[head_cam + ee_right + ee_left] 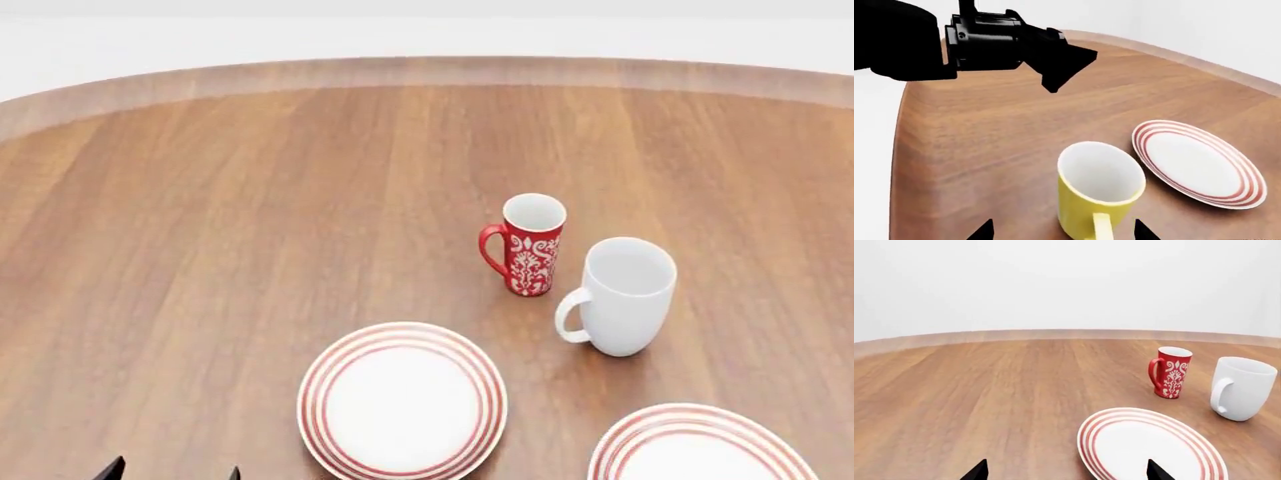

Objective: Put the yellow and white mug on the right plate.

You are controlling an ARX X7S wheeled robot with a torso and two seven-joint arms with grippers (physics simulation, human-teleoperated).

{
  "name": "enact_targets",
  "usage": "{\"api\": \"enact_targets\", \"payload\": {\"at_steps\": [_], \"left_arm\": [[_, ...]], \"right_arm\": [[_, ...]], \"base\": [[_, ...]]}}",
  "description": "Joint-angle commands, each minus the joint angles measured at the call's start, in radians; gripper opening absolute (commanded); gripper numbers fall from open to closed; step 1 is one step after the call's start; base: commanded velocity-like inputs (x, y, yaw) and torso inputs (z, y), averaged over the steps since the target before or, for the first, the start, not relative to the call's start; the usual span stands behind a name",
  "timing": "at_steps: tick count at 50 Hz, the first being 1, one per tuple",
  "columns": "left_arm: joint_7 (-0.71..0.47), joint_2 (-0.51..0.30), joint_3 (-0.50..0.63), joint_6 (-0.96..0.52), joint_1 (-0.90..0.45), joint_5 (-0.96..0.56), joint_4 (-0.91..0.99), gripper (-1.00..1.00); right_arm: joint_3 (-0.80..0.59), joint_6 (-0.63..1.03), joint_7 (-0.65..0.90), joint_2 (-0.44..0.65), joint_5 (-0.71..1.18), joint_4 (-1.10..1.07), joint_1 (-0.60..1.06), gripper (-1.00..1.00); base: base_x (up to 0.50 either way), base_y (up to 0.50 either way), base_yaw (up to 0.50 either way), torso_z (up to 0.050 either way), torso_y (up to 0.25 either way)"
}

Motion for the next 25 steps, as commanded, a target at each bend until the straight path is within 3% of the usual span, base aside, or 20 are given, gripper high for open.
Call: {"api": "enact_targets", "payload": {"at_steps": [1,25], "left_arm": [[-0.003,-0.004,0.004,0.001,-0.002,-0.007,-0.002,1.00],[-0.010,-0.008,0.018,0.013,-0.009,-0.012,-0.020,1.00]], "right_arm": [[-0.005,0.009,-0.031,-0.012,0.058,0.033,0.031,1.00],[-0.034,0.048,-0.115,-0.095,0.119,0.268,0.183,1.00]], "base": [[0.00,0.00,0.00,0.000,0.000],[0.00,0.00,0.00,0.000,0.000]]}}
